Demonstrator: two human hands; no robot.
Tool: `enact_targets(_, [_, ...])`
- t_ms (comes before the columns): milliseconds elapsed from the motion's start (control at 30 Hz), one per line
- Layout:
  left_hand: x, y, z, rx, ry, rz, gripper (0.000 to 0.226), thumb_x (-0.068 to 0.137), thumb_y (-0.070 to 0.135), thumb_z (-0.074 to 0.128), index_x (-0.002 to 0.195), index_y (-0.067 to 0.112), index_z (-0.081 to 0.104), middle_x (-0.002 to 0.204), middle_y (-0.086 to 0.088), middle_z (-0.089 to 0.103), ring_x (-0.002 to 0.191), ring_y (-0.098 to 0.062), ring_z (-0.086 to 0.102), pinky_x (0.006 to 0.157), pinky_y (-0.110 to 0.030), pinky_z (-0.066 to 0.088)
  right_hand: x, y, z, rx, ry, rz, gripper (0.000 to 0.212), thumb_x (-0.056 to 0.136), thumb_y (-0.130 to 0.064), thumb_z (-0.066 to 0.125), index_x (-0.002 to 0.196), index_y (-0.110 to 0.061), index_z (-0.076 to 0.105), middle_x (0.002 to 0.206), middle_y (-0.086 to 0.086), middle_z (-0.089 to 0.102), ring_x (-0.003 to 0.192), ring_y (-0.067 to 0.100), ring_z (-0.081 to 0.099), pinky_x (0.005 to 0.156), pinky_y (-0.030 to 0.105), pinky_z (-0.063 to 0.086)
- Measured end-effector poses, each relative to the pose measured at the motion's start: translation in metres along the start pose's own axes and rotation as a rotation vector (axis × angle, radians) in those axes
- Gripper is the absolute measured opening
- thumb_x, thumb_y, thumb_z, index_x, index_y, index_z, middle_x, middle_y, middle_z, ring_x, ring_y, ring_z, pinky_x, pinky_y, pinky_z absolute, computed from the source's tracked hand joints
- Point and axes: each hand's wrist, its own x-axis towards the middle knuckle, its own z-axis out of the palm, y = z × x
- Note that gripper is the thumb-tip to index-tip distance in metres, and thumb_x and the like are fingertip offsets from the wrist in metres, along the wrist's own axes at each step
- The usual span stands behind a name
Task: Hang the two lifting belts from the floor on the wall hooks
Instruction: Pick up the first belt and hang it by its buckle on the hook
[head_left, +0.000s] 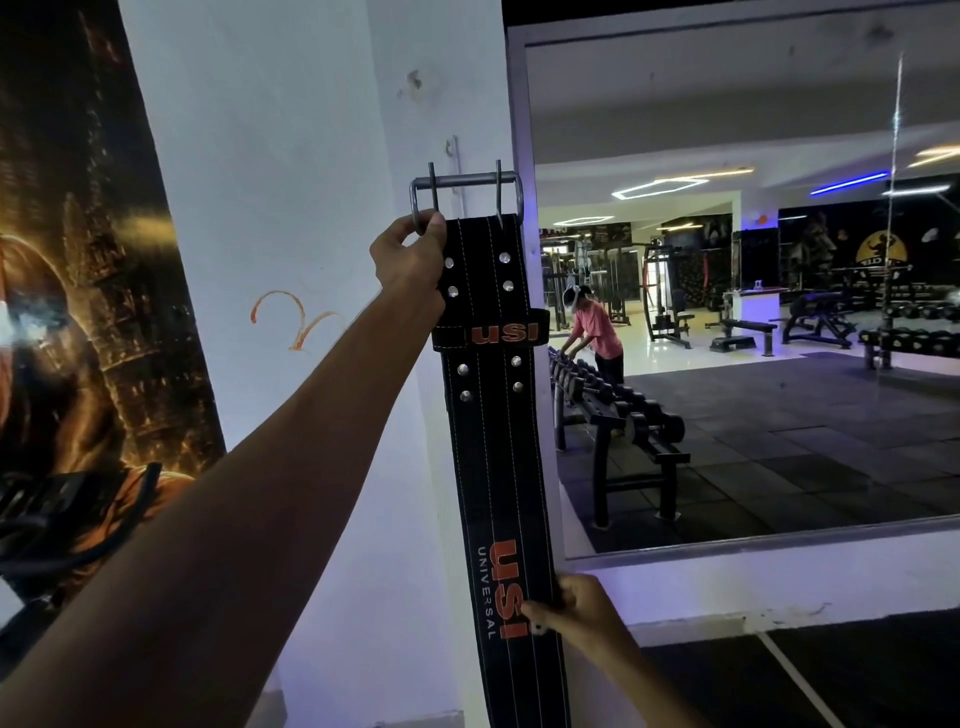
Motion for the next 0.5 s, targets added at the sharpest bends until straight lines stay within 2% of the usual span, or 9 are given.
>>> enact_targets(100, [0.001,0.005,-0.001,-0.005,0.002,0.005,0.004,0.094,0.012,0.069,0.097,0.016,0.07,0.079,-0.008,0.065,0.073,-0.026,0.058,0.062,-0.033,0.053,0.011,-0.064,-0.018,0.041,0.05,-0.06,0.093,0.037,-0.072,0.085,0.105,-0.011,0.067,0.09,0.003,0.075,0.082,0.009,0.072,0.071,0.017,0.056])
enact_targets(167, [0.0,0.006,-0.001,-0.013,-0.016,0.004,0.004,0.095,0.012,0.068,0.096,0.016,0.069,0.082,-0.01,0.063,0.077,-0.027,0.056,0.065,-0.035,0.05,0.023,-0.123,-0.028,0.106,0.09,-0.179,0.095,0.033,-0.07,0.086,0.108,-0.016,0.064,0.085,-0.005,0.075,0.078,-0.001,0.072,0.064,0.01,0.054])
enact_targets(200, [0.0,0.006,-0.001,-0.012,-0.026,0.003,0.004,0.095,0.012,0.068,0.096,0.016,0.069,0.083,-0.011,0.062,0.077,-0.027,0.054,0.064,-0.035,0.049,0.029,-0.154,-0.033,0.109,0.103,-0.258,0.089,0.042,-0.065,0.086,0.113,-0.017,0.062,0.088,-0.006,0.075,0.081,-0.001,0.072,0.064,0.008,0.054])
enact_targets(267, [-0.002,0.003,-0.001,0.005,-0.034,0.007,0.004,0.095,0.013,0.068,0.097,0.016,0.069,0.082,-0.01,0.061,0.075,-0.026,0.053,0.058,-0.032,0.047,0.04,-0.213,-0.041,0.076,0.13,-0.383,0.068,0.073,-0.04,0.082,0.13,-0.015,0.055,0.101,-0.003,0.071,0.084,-0.006,0.07,0.066,0.005,0.053])
enact_targets(333, [-0.001,0.002,-0.002,0.02,-0.015,0.02,0.005,0.095,0.014,0.069,0.092,0.018,0.069,0.081,-0.009,0.062,0.069,-0.025,0.054,0.054,-0.031,0.049,0.053,-0.261,-0.05,0.029,0.15,-0.477,0.062,0.083,-0.016,0.075,0.139,-0.015,0.048,0.101,-0.012,0.065,0.079,-0.018,0.065,0.066,0.002,0.049])
enact_targets(400, [0.003,0.005,-0.007,0.023,0.017,0.035,0.009,0.095,0.014,0.069,0.088,0.02,0.069,0.076,-0.006,0.063,0.061,-0.021,0.054,0.05,-0.028,0.05,0.064,-0.292,-0.056,0.001,0.082,-0.486,0.06,0.087,-0.017,0.073,0.141,-0.021,0.048,0.106,-0.013,0.067,0.091,-0.013,0.066,0.077,0.009,0.052])
enact_targets(500, [0.007,0.006,-0.016,0.008,0.012,0.029,0.006,0.095,0.013,0.069,0.091,0.018,0.069,0.076,-0.006,0.063,0.063,-0.021,0.055,0.053,-0.028,0.051,0.079,-0.318,-0.06,0.033,0.027,-0.467,0.056,0.089,-0.03,0.071,0.14,-0.024,0.05,0.11,-0.004,0.073,0.105,0.007,0.069,0.094,0.032,0.054])
